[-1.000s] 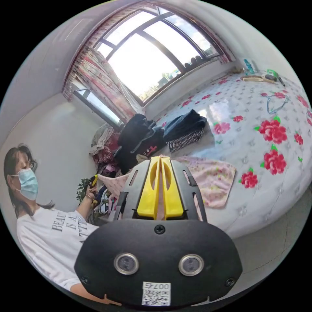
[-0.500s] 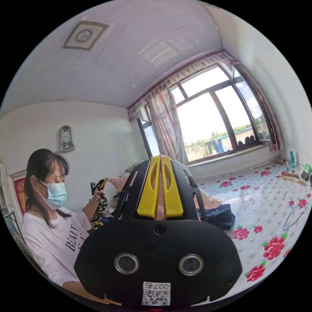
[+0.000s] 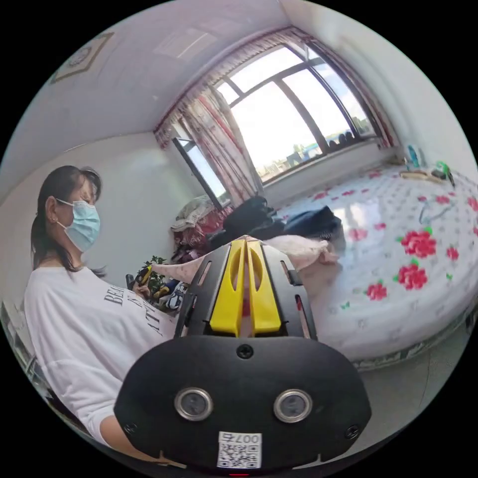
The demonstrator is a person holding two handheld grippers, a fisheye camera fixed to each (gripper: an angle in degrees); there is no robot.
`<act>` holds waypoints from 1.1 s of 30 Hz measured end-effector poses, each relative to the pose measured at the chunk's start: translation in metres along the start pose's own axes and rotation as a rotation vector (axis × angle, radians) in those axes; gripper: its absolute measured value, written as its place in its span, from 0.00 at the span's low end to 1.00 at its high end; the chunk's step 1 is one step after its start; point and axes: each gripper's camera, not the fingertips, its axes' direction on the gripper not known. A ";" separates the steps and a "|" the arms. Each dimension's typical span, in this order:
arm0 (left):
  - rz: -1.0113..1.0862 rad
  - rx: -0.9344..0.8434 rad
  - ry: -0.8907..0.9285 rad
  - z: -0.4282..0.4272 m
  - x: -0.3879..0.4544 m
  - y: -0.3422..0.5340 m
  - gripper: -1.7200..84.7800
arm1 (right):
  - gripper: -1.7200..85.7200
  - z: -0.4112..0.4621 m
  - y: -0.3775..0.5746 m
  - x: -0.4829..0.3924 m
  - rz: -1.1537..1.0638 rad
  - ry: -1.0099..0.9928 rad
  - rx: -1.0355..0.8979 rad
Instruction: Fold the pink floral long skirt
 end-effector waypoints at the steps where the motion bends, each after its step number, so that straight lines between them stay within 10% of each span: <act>1: -0.056 -0.028 -0.034 -0.001 -0.015 0.023 0.01 | 0.02 0.007 0.023 0.017 0.071 0.016 -0.030; 25: -0.540 -0.390 -0.349 0.273 -0.320 0.041 0.07 | 0.06 0.277 0.014 0.286 0.539 0.400 -0.211; 33: -0.468 -0.513 -0.514 0.229 -0.301 0.098 0.12 | 0.11 0.274 0.118 0.271 0.498 0.501 -0.437</act>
